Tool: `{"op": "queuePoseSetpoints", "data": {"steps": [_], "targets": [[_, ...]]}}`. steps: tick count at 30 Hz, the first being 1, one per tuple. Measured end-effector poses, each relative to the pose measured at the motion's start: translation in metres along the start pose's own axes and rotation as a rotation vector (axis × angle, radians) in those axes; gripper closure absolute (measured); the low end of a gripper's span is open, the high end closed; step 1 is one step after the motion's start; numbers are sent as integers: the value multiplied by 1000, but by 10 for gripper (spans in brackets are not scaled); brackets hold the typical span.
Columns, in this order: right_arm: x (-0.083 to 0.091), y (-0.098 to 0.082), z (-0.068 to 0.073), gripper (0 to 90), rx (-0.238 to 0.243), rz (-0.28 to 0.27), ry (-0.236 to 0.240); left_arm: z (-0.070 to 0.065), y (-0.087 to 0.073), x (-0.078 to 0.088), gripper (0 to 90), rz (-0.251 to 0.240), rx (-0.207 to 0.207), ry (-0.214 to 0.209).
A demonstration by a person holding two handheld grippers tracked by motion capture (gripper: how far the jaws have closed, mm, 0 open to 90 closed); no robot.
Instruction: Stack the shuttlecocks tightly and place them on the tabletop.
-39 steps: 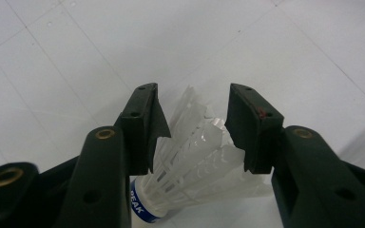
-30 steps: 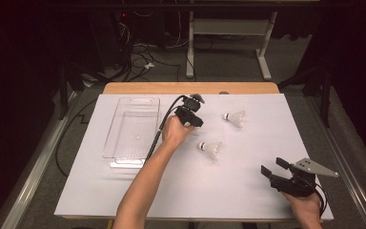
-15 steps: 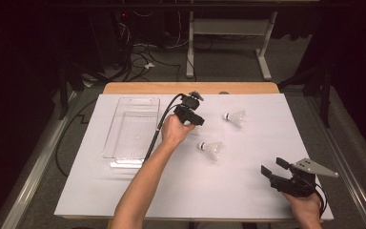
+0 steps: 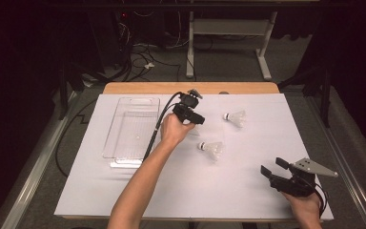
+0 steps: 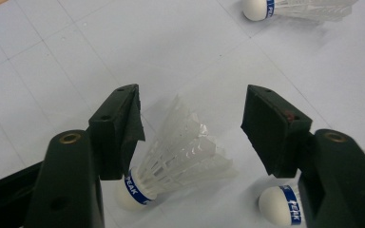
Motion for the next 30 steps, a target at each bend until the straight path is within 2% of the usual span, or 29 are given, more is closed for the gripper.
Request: {"op": "queuePoseSetpoints", "data": {"steps": [10,24,30], "targets": [[0,0,0,284,1,-1,2,-3,-1,8,354,-15,-3,1],[0,0,0,284,0,2,2,-3,-9,14,337,-28,-1,-27],[0,0,0,284,0,4,3,-4,-13,16,328,-28,-9,-26]]}}
Point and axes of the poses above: each handheld gripper's, and its own axes: x roughly backward along the jaws, y roughly out of its top, z roughly to its left, the point moved 1 cm from there along -x, roughly forward along the jaws, and after that the axes turned 4 degrees about -x, right-handed, at the moved point
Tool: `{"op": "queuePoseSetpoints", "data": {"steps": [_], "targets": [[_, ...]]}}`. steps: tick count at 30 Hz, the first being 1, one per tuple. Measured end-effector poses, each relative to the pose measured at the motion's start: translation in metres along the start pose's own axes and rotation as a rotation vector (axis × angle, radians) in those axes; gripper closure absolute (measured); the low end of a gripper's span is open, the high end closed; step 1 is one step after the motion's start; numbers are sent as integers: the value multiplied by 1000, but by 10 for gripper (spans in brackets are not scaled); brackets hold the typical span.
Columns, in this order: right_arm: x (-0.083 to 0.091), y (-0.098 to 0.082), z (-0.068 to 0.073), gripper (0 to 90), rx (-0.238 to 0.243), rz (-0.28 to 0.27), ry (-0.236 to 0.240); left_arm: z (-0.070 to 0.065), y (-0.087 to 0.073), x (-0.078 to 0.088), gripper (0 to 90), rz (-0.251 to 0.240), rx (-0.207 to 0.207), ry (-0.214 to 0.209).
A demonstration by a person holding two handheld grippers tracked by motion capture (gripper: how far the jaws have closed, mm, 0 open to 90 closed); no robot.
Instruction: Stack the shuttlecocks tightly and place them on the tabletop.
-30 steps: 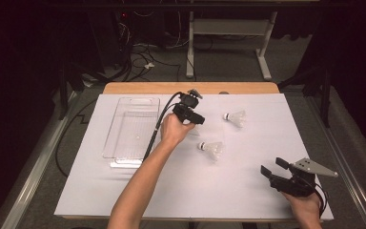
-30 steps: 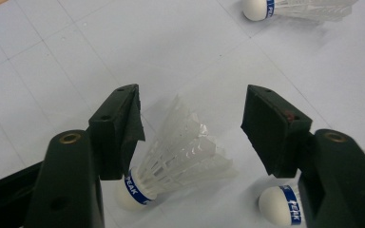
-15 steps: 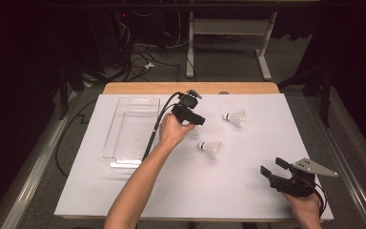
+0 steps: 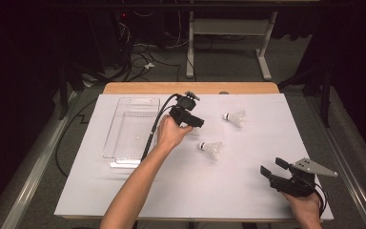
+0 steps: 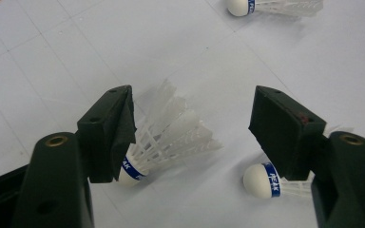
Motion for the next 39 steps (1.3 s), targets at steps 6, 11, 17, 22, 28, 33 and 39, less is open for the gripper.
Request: {"op": "queuePoseSetpoints", "data": {"steps": [6,11,17,22,28,33,39], "targets": [[0,0,0,284,0,1,0,0,-4,2,323,-5,1,-7],[0,0,0,284,0,2,0,0,-8,5,319,-9,1,-10],[0,0,0,284,-1,1,-1,0,-12,8,314,-9,-2,-13],[1,0,0,284,-3,0,-1,-2,-16,11,310,-11,-10,-8],[1,0,0,284,-2,0,-1,0,-22,13,308,-8,-5,-4],[0,0,0,284,-3,0,-1,0,-26,14,305,-11,-6,-6],[1,0,0,284,-4,0,-2,-3,-29,16,301,-14,-12,2]]}}
Point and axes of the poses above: each handheld gripper's, and its own axes: x roughly backward along the jaws, y roughly out of its top, z roughly to its left, the point moved 1 cm from there along -x, roughly forward along the jaws, and after that the axes turned 4 degrees about -x, right-handed, at the moved point
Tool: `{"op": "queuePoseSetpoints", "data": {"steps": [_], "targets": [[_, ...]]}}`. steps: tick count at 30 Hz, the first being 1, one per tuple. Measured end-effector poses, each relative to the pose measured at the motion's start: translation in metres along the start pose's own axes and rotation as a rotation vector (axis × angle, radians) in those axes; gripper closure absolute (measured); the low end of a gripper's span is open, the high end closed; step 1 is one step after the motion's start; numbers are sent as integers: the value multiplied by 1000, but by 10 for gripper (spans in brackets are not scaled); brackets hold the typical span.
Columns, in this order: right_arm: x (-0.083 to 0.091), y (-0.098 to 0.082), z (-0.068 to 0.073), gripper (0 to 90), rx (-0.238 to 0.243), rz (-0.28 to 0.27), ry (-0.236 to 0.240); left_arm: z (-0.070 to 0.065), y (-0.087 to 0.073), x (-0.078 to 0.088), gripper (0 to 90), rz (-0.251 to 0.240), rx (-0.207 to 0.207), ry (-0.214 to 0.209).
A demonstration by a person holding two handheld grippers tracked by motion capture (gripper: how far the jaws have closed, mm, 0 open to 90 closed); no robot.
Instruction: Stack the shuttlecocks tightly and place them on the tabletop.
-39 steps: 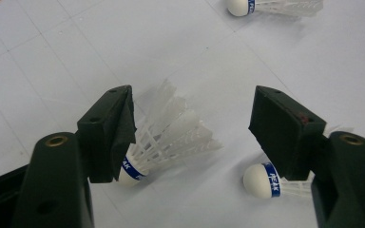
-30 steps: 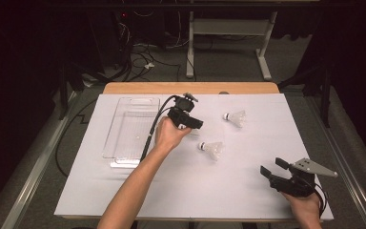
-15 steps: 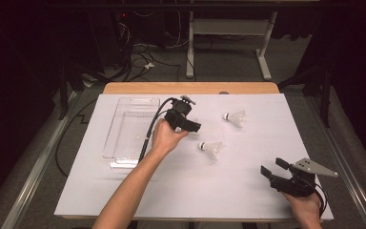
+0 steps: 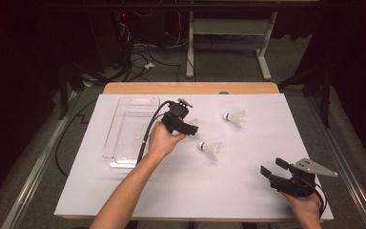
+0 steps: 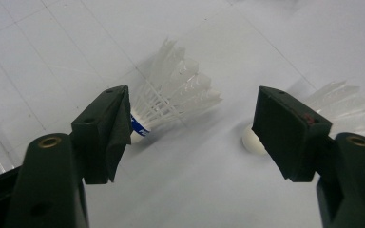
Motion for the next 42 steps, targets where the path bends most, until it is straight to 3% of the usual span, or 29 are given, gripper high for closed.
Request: {"op": "queuePoseSetpoints", "data": {"steps": [42], "targets": [[-1,0,1,284,4,2,0,-8,-31,9,295,0,7,-15]]}}
Point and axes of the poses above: each handheld gripper's, and its own axes: x roughly backward along the jaws, y roughly out of its top, z roughly to its left, the point moved 1 cm from there along -x, roughly forward along the jaws, and after that the axes turned 4 degrees about -x, right-handed, at the moved point
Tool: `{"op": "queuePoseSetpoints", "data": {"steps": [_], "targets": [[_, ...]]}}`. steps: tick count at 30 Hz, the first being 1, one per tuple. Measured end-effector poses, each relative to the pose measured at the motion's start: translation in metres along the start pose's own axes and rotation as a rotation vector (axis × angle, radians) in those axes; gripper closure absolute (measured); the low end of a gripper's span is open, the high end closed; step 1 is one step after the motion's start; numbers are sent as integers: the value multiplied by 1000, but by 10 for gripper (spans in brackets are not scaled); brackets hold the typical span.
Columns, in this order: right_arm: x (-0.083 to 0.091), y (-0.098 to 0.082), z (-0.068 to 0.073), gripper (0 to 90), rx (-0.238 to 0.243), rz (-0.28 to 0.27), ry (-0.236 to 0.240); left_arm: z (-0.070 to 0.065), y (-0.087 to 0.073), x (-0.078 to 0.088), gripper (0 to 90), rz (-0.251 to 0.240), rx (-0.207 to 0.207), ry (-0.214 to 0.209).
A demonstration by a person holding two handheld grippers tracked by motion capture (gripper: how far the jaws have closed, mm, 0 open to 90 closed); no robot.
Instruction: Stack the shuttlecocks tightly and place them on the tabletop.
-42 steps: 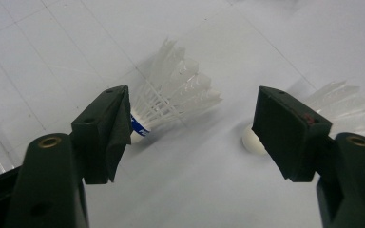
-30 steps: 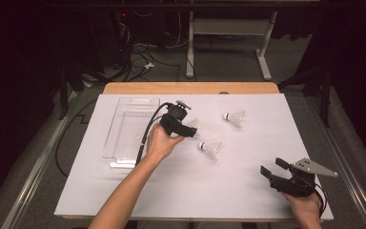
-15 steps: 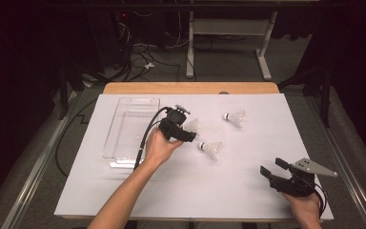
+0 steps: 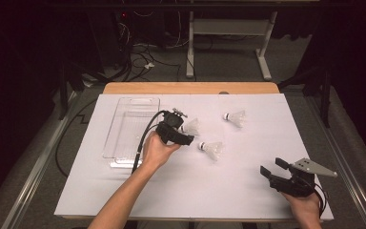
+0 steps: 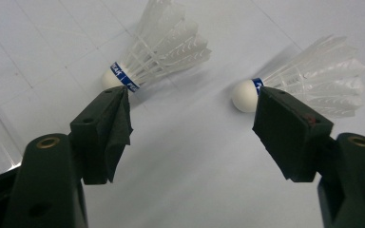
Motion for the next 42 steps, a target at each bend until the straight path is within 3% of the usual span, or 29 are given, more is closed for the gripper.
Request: {"op": "queuePoseSetpoints", "data": {"steps": [28,42], "targets": [[0,0,1,284,1,1,-2,-14,-19,8,295,-2,-11,7],[0,0,1,284,2,2,-3,-18,-29,9,292,2,-10,-12]]}}
Point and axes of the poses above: each handheld gripper's, and its own axes: x roughly backward along the jaws, y roughly out of its top, z roughly to its left, the point moved 1 cm from there along -x, roughly forward along the jaws, and after that the axes turned 4 degrees about -x, right-handed, at the moved point
